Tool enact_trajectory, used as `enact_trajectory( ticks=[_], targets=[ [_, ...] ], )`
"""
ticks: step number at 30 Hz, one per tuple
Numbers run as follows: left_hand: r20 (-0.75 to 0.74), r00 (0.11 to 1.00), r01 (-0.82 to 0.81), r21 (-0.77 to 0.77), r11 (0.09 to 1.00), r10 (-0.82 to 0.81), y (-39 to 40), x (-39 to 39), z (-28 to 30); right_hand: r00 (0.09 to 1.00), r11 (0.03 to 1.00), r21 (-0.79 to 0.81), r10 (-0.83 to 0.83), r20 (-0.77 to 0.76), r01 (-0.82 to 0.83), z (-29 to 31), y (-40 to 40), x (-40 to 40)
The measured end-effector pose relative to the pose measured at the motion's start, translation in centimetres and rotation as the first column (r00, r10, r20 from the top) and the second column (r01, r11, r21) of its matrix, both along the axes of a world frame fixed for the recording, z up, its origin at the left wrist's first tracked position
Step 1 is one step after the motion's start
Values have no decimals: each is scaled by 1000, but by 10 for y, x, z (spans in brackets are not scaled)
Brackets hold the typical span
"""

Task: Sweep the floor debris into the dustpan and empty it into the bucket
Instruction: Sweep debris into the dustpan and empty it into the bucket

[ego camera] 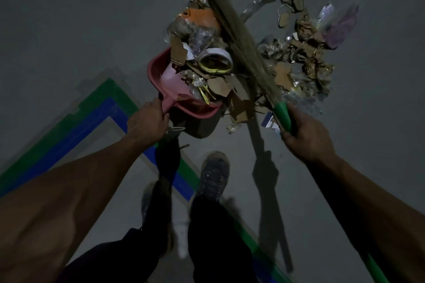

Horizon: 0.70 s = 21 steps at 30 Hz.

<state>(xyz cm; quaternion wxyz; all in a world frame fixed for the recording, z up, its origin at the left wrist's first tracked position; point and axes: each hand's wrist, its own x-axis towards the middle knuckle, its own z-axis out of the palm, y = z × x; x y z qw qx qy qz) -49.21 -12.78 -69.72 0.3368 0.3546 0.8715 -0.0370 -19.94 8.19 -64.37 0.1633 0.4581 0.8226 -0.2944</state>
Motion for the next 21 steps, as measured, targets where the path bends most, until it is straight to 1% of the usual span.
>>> enact_trajectory(
  ticks=[2, 4, 6, 9, 13, 16, 19, 21],
  targets=[
    [5, 1000, 3, -2, 1000, -3, -5, 2, -1, 998, 998, 30, -57, 0, 57, 1, 17, -8],
    [3, 1000, -7, -16, 1000, 7, -9, 3, -2, 996, 996, 22, -87, 15, 86, -4, 36, -22],
    [-9, 999, -33, -26, 999, 33, -11, 4, -4, 997, 997, 20, -76, 31, 75, -9, 50, -36],
    [-36, 998, -60, -46, 997, 59, -11, 4, -7, 999, 999, 39, -8, 46, 6, -16, 54, -52],
    [-72, 997, -42, -55, 998, 38, -9, 4, -11, 991, 994, -19, 105, 78, -104, -21, 32, -48],
    [-69, 997, -47, -43, 998, 44, -8, 4, -12, 990, 988, -87, 132, 48, -127, -19, 7, -32],
    [-77, 997, -21, -31, 999, 19, -9, 5, -11, 985, 980, -132, 158, 62, -149, -16, -23, -19],
    [-72, 997, 0, 1, 1000, 1, -11, 7, -10, 989, 982, -141, 135, 68, -124, -15, -46, -12]
  ],
)
